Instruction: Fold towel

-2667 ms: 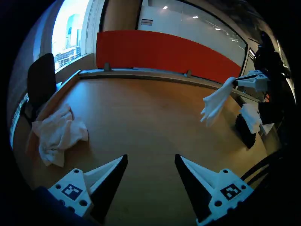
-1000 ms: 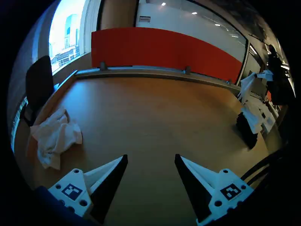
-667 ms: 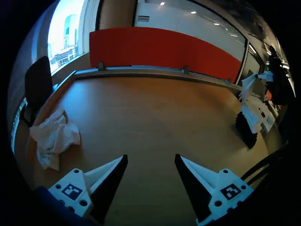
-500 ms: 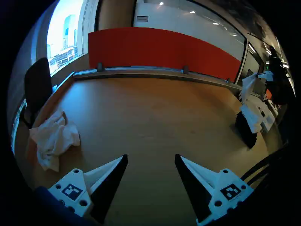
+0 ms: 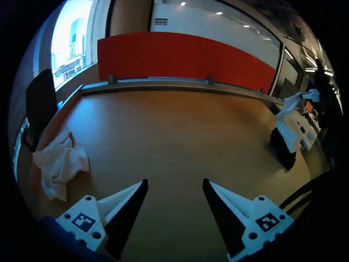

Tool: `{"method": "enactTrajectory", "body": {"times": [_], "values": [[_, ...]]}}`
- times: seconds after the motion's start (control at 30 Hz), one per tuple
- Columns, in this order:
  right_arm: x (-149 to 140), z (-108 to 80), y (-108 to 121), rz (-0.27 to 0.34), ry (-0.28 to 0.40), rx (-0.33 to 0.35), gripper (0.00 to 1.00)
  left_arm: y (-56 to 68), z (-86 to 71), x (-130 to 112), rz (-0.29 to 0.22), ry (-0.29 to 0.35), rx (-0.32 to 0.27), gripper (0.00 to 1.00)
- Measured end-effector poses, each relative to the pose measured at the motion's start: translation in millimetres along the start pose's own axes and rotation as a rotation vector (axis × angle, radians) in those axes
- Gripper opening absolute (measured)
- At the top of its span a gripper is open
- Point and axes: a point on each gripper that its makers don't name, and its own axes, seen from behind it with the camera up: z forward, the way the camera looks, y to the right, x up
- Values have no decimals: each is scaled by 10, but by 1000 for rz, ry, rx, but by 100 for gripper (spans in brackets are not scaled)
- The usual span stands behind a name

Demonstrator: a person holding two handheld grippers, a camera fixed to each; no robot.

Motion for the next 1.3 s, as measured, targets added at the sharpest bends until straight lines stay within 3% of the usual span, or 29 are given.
{"method": "enactTrajectory", "body": {"times": [0.4,0.67,0.97,1.3], "values": [[-784,-208,12,111,-80,-46,5,65,-1,-24,19,-7,-16,93],[-1098,-249,36,172,-109,-72,5,65,-12,-43,24,-11,-18,93],[-1371,-221,29,197,-150,-88,5,61,-30,-59,28,-13,-15,93],[-1762,-95,64,284,-195,-115,5,25,-65,-99,30,-18,-5,93]]}}
